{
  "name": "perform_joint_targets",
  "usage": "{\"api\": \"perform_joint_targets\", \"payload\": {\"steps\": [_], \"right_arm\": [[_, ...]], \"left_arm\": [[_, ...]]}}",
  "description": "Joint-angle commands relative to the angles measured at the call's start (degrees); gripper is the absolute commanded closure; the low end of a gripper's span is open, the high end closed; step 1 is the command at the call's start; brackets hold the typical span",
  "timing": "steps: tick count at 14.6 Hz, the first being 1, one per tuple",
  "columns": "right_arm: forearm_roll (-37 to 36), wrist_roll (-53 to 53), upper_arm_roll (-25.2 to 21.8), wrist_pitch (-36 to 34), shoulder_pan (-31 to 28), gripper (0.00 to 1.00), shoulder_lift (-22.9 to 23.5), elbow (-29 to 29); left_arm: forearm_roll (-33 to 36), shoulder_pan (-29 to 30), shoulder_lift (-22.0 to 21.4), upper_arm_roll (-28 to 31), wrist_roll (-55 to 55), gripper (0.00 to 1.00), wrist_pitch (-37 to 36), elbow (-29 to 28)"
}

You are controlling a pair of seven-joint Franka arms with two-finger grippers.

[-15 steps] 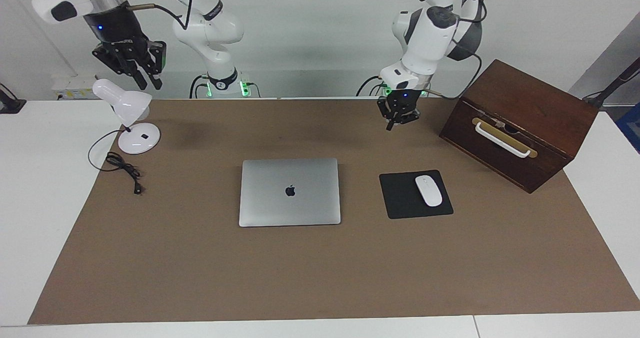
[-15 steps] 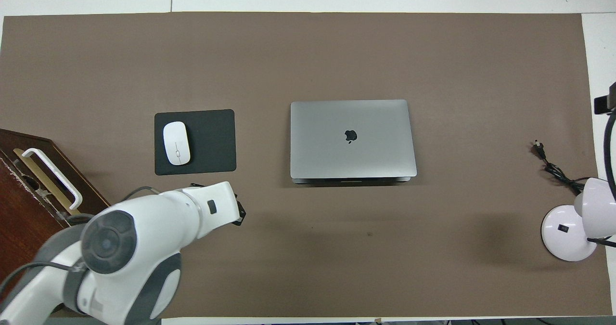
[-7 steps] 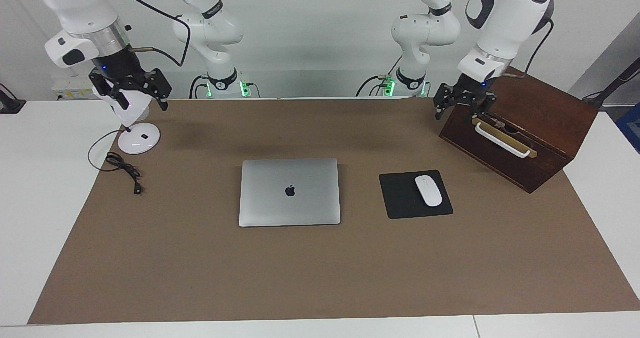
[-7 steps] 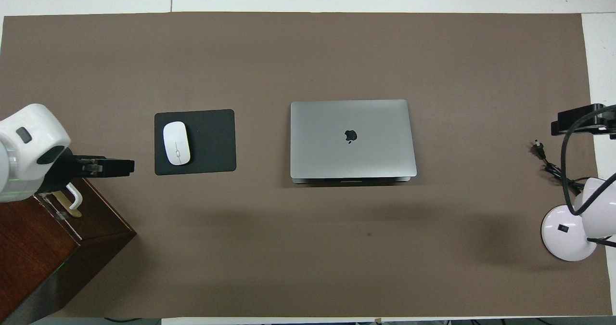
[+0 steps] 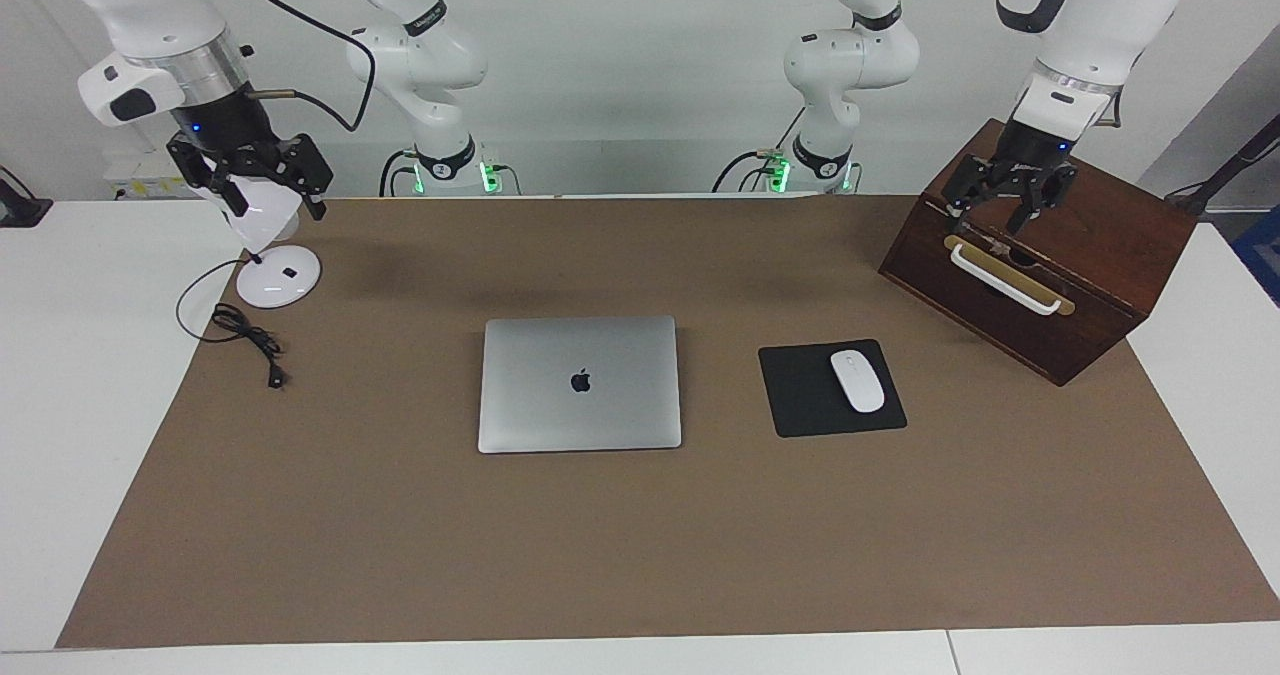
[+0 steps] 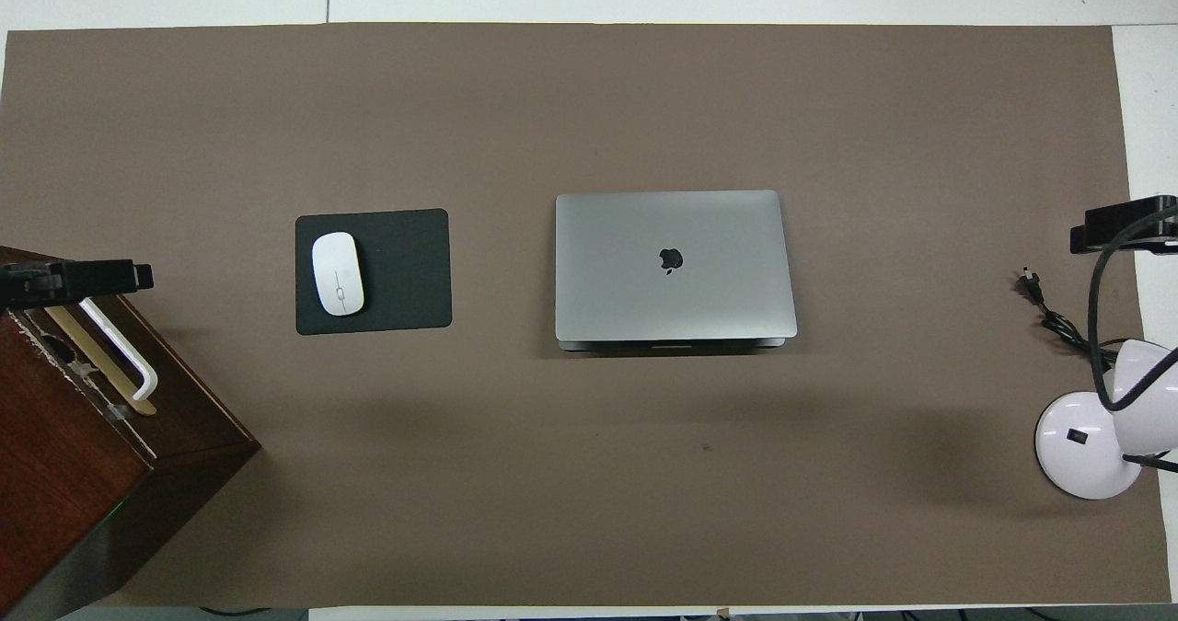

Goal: Close laptop with both arms

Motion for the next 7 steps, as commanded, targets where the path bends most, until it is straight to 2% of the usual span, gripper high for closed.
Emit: {"api": "perform_joint_targets", "payload": {"steps": [1, 5, 7], "right_arm": [[-0.97, -1.74, 0.67, -0.37, -1.24, 0.00, -0.50, 1.00], [-0.97, -1.74, 0.75, -1.34, -1.25, 0.00, -0.41, 1.79], [-0.97, -1.74, 0.75, -2.39, -1.25, 0.00, -0.41, 1.79]], "left_arm": [[4.04, 0.86, 5.37, -0.76, -1.24, 0.00, -5.39, 9.58], [8.62, -0.19, 11.44, -0.94, -1.24, 0.00, -16.02, 23.04], [9.33, -2.64, 12.24, -0.42, -1.76, 0.00, -20.86, 24.20]]}}
